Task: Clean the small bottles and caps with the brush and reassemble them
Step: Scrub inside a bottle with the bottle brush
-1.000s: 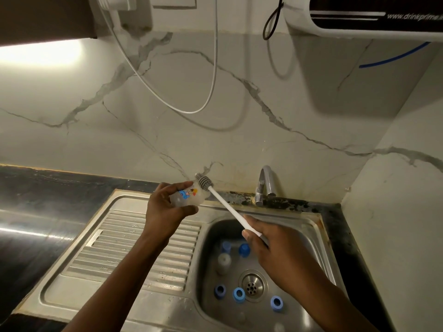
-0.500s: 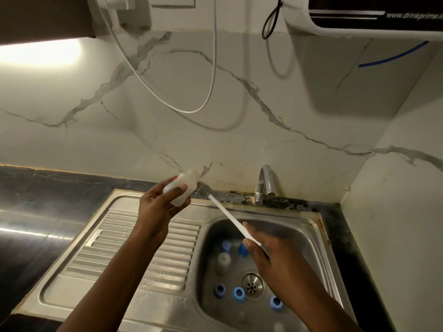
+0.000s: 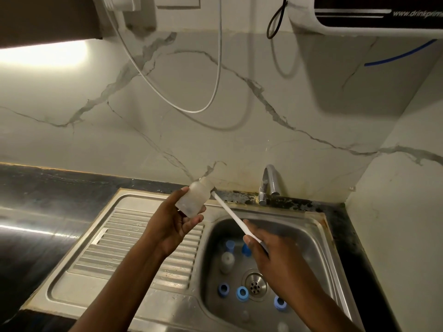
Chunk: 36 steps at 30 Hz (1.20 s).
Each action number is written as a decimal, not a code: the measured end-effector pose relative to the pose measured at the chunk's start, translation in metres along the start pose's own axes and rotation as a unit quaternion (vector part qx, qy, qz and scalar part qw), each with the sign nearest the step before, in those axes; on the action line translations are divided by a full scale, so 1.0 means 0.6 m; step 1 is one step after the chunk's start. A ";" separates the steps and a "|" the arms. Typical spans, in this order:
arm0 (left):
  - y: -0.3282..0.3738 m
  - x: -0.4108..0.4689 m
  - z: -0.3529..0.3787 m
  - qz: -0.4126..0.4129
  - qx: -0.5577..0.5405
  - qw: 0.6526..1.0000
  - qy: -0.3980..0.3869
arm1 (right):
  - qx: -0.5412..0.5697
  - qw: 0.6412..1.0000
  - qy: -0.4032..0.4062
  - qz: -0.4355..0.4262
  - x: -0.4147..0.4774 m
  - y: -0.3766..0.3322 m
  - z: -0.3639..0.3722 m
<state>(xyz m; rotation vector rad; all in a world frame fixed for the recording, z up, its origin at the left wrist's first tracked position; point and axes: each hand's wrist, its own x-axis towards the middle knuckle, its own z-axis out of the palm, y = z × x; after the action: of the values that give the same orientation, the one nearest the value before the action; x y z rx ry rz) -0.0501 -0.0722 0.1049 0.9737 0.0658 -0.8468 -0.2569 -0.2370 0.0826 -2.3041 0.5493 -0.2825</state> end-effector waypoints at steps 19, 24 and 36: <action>-0.005 -0.015 0.013 -0.143 -0.018 0.987 -0.071 | 0.008 0.998 0.027 -0.050 -0.002 0.006 -0.006; 0.004 -0.009 0.002 -0.120 -0.028 0.991 -0.045 | 0.007 0.999 0.018 -0.043 -0.008 0.012 -0.004; 0.031 0.021 -0.022 -0.017 -0.179 0.984 -0.014 | 0.026 0.998 0.036 -0.042 -0.019 0.012 -0.017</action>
<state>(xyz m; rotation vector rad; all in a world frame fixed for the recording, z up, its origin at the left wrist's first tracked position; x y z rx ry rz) -0.0251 -0.0646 0.1054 0.6233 0.2043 -0.8459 -0.2729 -0.2427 0.0841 -2.2774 0.4752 -0.4179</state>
